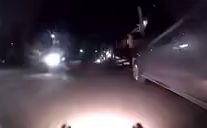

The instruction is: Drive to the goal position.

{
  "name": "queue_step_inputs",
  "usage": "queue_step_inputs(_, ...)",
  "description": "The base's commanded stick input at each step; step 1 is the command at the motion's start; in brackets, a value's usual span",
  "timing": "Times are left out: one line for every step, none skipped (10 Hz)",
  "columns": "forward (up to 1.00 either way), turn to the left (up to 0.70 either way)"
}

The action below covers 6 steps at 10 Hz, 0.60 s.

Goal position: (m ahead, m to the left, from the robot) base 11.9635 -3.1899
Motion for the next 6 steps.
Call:
queue_step_inputs(0.60, 0.00)
queue_step_inputs(0.60, 0.00)
queue_step_inputs(0.60, 0.00)
queue_step_inputs(0.60, 0.00)
queue_step_inputs(0.60, 0.00)
queue_step_inputs(0.60, 0.00)
